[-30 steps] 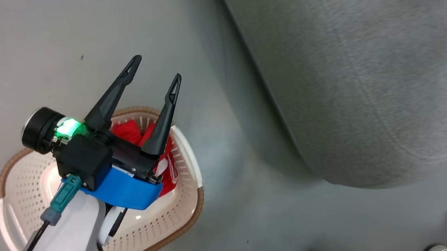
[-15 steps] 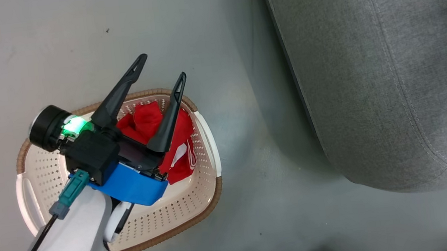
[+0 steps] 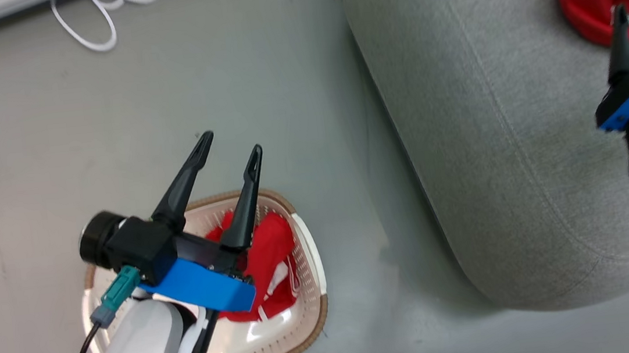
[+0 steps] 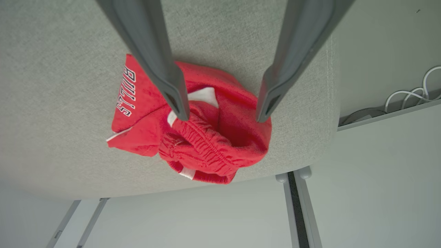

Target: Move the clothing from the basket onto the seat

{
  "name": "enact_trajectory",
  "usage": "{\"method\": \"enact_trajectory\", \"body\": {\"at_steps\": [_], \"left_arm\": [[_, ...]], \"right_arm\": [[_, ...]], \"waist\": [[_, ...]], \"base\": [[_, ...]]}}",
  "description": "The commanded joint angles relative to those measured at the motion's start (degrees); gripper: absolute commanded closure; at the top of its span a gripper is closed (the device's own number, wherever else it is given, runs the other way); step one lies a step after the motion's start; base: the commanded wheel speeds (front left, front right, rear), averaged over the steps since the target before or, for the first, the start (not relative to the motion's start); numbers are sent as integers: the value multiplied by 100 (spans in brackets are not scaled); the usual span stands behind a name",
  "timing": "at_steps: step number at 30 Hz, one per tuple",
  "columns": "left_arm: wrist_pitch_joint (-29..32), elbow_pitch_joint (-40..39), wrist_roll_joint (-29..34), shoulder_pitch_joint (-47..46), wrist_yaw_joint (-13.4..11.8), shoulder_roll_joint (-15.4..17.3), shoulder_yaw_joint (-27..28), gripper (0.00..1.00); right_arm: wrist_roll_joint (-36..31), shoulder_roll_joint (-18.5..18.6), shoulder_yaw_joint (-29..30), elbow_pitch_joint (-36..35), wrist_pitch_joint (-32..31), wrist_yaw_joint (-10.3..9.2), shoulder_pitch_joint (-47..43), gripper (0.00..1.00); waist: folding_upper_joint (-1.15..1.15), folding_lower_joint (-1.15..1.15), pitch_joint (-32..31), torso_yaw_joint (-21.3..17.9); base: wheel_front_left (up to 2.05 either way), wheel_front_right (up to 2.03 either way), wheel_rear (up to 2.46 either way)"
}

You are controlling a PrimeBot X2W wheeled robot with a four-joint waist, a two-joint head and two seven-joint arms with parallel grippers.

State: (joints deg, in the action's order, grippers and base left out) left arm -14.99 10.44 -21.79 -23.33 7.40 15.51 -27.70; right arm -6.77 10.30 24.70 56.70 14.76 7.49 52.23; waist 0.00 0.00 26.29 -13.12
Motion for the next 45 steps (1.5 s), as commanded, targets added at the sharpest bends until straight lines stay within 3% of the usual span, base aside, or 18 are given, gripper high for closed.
{"method": "enact_trajectory", "body": {"at_steps": [1, 9, 24, 35, 45], "left_arm": [[-27, 44, -39, 160, 8, -66, 102, 0], [-27, 287, 1, 852, 8, -361, 610, 0], [-27, 843, 88, 1458, 8, -584, 1348, 0], [-27, 1215, 96, 1680, 8, -592, 1694, 0], [-27, 1274, 108, 1595, 8, -566, 1721, 0]], "right_arm": [[93, -70, -118, -95, 29, 1, -237, 0], [593, -376, -892, -1350, 43, 1, -1634, 0], [1307, -744, -1344, -3984, -161, 2, -4331, 0], [1481, -739, -1979, -4637, -546, 2, -5158, 0], [1402, -739, -2031, -4947, -706, 2, -5238, 0]], "waist": [[0, 0, -607, 109], [0, 0, -1507, 498], [0, 0, -2283, 1527], [0, 0, -2547, 1862], [0, 0, -2556, 1916]], "base": [[0, 0, 0], [0, 0, 0], [0, 0, 0], [0, 0, 0], [0, 0, 0]]}}
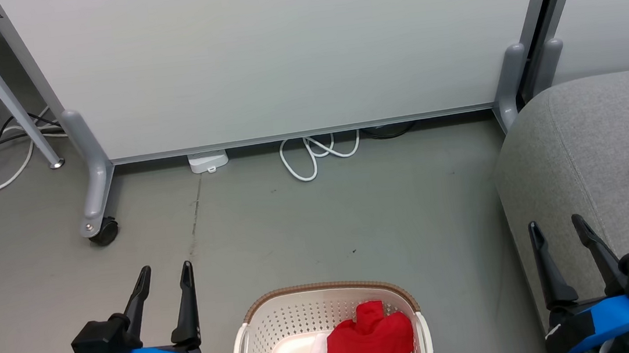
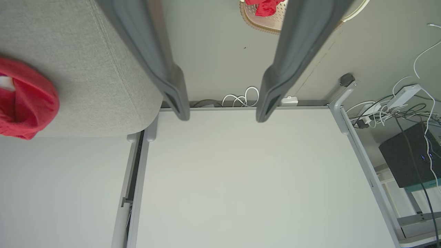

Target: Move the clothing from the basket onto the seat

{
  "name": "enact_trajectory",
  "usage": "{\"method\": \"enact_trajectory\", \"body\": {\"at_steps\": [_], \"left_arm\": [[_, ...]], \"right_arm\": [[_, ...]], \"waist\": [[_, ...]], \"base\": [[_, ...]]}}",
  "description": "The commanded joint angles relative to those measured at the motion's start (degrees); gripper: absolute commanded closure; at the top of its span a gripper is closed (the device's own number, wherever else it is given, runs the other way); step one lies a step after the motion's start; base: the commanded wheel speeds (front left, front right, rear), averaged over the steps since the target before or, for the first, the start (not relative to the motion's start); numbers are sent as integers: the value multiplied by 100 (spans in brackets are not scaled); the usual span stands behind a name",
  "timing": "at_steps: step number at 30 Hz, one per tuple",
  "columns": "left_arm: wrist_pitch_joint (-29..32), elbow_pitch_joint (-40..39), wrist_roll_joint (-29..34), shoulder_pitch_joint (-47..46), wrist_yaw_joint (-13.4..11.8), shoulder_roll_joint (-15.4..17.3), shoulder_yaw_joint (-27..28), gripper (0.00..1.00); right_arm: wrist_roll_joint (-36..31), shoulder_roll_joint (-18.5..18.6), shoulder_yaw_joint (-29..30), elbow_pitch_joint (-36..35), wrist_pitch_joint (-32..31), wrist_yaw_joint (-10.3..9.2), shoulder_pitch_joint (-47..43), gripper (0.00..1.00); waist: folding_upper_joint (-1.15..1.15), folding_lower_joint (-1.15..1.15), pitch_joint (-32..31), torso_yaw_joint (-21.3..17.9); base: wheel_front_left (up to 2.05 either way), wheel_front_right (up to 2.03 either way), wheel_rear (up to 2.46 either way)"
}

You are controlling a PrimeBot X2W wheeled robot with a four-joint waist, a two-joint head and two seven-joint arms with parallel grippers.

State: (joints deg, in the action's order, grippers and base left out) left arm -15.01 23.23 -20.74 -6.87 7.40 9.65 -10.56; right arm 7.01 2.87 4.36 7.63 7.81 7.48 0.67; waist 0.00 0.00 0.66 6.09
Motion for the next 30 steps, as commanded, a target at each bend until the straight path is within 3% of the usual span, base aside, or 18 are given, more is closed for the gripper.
{"method": "enact_trajectory", "body": {"at_steps": [1, 11, 17, 21, 30], "left_arm": [[-25, -5, 2, -50, 8, 20, 7, 0], [-25, -26, -12, -136, 8, 46, -74, 0], [-25, 136, 18, -413, 8, 82, -311, 0], [-24, 422, -72, -766, 8, 77, -603, 0], [78, 1729, -645, -1903, 9, -3, -1822, 0]], "right_arm": [[24, 4, 4, -40, -10, 3, -82, 0], [21, 3, -115, -214, -50, 3, 30, 0], [37, 3, -229, -372, -57, 3, 272, 0], [37, 2, -346, -500, -42, 3, 464, 0], [90, 0, -671, -681, 108, 3, 1003, 0]], "waist": [[0, 0, 7, -5], [0, 0, 203, -121], [0, 0, 766, -340], [0, 0, 1271, -538], [0, 0, 2651, -1187]], "base": [[0, 0, 0], [0, 0, 0], [0, 0, 0], [0, 0, 0], [0, 0, 0]]}}
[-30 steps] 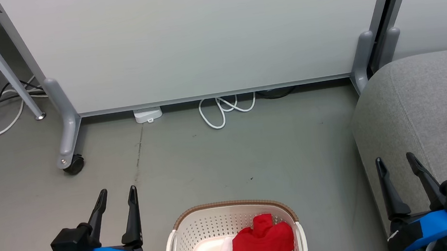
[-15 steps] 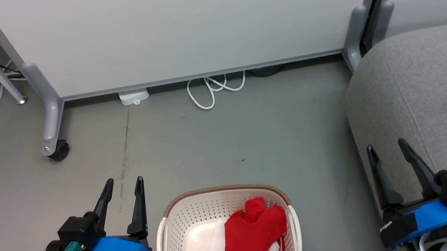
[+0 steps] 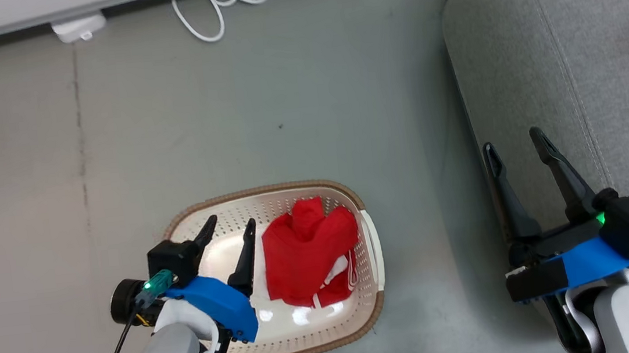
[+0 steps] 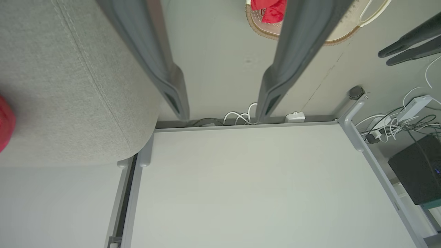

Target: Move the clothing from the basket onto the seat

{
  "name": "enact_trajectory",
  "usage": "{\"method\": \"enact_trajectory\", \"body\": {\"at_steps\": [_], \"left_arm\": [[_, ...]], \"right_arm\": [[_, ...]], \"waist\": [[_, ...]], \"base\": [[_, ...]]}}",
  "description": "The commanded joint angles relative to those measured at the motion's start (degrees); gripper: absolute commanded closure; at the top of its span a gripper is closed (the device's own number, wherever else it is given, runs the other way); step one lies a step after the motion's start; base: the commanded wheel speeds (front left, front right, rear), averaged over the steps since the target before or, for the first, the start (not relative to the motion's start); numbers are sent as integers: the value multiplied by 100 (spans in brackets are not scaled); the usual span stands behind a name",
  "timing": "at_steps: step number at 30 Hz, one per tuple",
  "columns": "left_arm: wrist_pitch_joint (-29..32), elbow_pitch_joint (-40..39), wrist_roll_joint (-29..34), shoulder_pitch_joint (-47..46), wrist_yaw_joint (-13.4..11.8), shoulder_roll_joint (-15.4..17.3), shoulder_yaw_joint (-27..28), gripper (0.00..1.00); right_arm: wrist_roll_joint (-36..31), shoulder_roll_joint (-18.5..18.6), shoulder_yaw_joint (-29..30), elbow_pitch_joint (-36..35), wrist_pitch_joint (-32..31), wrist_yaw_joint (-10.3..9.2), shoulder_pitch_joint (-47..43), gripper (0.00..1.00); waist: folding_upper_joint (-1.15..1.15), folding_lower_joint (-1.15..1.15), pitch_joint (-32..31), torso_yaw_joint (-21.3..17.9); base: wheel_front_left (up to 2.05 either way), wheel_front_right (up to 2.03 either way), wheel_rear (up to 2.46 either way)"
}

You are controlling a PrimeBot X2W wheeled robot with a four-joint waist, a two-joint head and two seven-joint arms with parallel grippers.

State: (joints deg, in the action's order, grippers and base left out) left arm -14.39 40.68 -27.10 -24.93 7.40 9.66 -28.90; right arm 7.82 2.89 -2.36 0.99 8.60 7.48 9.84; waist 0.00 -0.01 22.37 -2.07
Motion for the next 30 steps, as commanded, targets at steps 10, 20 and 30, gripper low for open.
{"method": "enact_trajectory", "body": {"at_steps": [10, 20, 30], "left_arm": [[431, 1037, -863, -1070, 8, 32, -1098, 0], [522, 1759, -996, -1976, 8, 139, -1750, 0], [351, 2252, -578, -2594, 0, 294, -2514, 0]], "right_arm": [[144, -3, -165, -68, 281, 3, 382, 0], [387, -4, -436, -109, 479, 3, 594, 0], [597, -3, -638, 0, 630, 3, 830, 0]], "waist": [[0, 1, 1609, -889], [0, 1, 2484, -1181], [0, 1, 2905, -1272]], "base": [[0, 0, 0], [0, 0, 0], [0, 0, 0]]}}
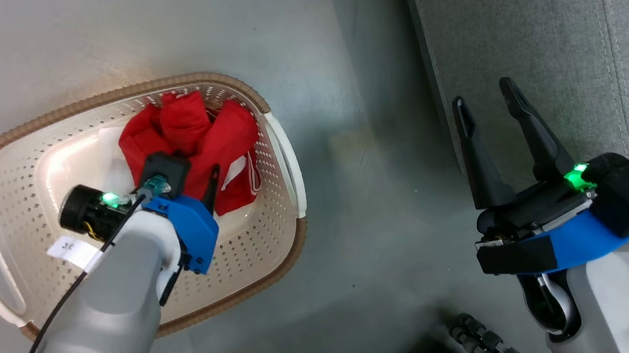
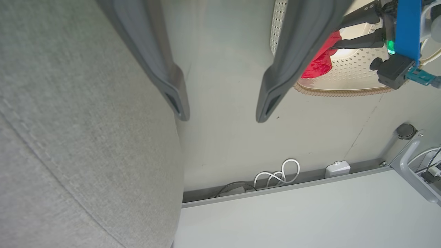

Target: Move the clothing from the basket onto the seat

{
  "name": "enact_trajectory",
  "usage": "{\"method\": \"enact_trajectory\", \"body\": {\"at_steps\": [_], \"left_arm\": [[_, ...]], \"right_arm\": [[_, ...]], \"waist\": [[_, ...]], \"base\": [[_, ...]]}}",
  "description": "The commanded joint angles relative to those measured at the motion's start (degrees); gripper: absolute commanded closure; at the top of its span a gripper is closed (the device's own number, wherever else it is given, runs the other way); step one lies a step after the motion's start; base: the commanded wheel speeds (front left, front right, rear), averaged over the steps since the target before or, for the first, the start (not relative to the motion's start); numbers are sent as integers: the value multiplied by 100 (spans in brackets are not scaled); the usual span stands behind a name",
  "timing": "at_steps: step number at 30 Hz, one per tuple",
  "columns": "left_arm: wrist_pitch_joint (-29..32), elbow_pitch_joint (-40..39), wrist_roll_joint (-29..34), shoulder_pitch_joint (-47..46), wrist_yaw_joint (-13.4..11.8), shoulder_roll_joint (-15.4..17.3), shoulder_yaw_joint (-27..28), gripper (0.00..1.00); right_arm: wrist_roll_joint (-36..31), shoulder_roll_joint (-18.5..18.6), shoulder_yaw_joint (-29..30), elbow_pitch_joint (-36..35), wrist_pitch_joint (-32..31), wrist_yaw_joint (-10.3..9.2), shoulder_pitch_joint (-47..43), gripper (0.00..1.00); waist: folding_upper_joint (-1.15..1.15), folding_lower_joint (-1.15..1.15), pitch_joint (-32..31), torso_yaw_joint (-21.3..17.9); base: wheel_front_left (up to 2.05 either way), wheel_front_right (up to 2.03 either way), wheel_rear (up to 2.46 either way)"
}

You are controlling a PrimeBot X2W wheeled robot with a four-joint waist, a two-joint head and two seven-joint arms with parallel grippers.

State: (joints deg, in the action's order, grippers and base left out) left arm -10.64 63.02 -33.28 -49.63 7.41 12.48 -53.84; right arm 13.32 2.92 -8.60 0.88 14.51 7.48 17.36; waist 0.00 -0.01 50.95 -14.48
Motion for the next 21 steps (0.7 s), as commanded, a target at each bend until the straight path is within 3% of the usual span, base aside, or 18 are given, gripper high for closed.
{"method": "enact_trajectory", "body": {"at_steps": [1, 10, 11, 12, 13, 21], "left_arm": [[-56, 79, 91, -182, -25, 19, -58, 0], [248, 632, 392, -536, -148, -36, -394, 0], [285, 674, 420, -557, -182, -44, -421, 14], [305, 701, 431, -586, -194, -50, -445, 71], [377, 748, 394, -600, -177, -78, -452, 100], [289, 787, 220, -591, -136, -189, -377, 100]], "right_arm": [[65, -4, -30, 19, 47, 3, 90, 0], [175, -4, -134, 63, 69, 3, 127, 0], [185, -4, -137, 65, 71, 3, 130, 0], [188, -4, -133, 57, 72, 3, 138, 0], [206, -5, -118, 39, 74, 3, 141, 0], [205, -4, -85, 32, 75, 3, 139, 0]], "waist": [[0, 1, 72, -42], [0, 1, 257, -188], [0, 1, 266, -201], [0, 1, 273, -210], [0, 1, 275, -219], [0, 1, 209, -159]], "base": [[0, 0, 0], [0, 0, 0], [0, 0, 0], [0, 0, 0], [0, 0, 0], [0, 0, 0]]}}
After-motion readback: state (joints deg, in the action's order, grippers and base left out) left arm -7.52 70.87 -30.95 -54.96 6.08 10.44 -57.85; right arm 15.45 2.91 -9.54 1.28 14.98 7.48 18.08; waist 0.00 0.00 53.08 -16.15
